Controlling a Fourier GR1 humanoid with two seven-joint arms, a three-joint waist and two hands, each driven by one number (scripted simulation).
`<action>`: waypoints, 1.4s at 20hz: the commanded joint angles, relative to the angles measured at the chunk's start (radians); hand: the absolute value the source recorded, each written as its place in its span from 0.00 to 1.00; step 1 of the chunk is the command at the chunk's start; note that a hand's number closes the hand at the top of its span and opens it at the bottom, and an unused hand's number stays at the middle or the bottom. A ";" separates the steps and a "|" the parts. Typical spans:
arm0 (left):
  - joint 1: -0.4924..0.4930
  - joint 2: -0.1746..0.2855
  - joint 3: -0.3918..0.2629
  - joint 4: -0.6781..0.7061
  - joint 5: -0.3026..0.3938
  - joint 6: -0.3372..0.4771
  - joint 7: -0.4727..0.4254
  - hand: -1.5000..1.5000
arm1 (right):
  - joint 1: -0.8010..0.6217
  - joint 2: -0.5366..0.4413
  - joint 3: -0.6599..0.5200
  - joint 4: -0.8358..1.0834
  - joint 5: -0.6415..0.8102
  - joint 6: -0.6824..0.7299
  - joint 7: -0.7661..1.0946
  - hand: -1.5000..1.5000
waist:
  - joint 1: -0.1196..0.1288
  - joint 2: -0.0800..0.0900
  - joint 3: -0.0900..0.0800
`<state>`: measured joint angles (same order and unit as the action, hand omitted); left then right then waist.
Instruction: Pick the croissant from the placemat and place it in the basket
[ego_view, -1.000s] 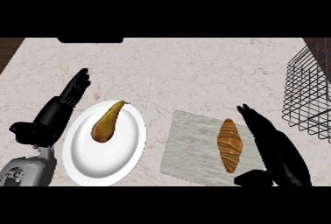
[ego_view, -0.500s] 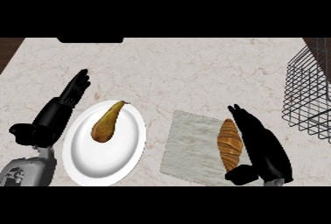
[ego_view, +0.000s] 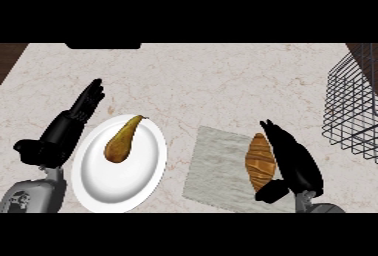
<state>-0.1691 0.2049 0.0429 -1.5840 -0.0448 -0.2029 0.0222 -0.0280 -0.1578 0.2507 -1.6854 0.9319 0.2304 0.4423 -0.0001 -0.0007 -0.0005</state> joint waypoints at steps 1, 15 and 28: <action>-0.002 -0.035 -0.013 0.019 -0.042 0.017 -0.024 0.50 | 0.022 0.011 -0.008 -0.020 -0.003 0.027 -0.015 0.00 | -0.001 0.000 0.000; -0.002 -0.068 -0.024 -0.046 -0.055 0.019 0.016 0.50 | -0.088 0.043 0.005 0.207 0.056 0.026 -0.084 1.00 | 0.002 0.001 0.001; 0.004 -0.040 0.009 -0.046 -0.033 -0.014 0.044 0.50 | 0.177 -0.040 0.095 -0.099 0.188 -0.029 -0.062 1.00 | -0.008 -0.002 0.000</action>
<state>-0.1613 0.1673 0.0531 -1.6209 -0.0761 -0.2167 0.0478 0.0225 -0.1773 0.3214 -1.6818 1.0959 0.2198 0.3620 -0.0033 -0.0122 -0.0101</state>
